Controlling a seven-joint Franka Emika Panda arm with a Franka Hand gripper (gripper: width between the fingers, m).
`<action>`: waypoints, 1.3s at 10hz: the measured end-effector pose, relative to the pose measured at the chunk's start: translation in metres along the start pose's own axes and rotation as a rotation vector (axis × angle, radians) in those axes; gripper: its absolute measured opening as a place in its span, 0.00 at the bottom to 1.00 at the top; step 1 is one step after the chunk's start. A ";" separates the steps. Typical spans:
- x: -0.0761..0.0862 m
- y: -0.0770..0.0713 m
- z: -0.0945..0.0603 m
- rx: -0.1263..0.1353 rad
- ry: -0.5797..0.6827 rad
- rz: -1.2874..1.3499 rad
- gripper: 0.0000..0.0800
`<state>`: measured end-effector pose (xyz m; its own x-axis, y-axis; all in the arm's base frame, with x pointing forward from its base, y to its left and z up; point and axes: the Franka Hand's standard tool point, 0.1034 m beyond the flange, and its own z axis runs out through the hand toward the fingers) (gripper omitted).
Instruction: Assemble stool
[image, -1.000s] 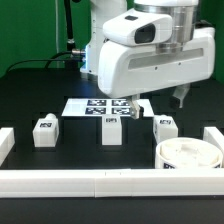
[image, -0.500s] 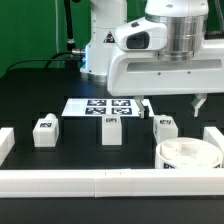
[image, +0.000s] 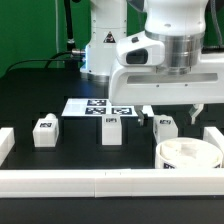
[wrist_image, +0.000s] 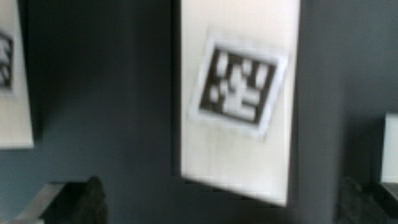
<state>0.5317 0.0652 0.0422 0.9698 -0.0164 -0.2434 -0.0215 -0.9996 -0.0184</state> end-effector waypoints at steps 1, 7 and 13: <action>0.002 0.000 -0.001 -0.002 -0.053 -0.003 0.81; -0.008 0.001 0.015 -0.014 -0.461 0.007 0.81; -0.006 0.004 0.018 -0.022 -0.716 0.005 0.81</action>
Offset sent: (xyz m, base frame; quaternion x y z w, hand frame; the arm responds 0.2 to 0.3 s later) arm -0.0051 -0.0126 -0.0075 0.0093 -0.1974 0.0233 0.9800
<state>0.5209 0.0618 0.0259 0.5717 -0.0091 -0.8204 -0.0130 -0.9999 0.0020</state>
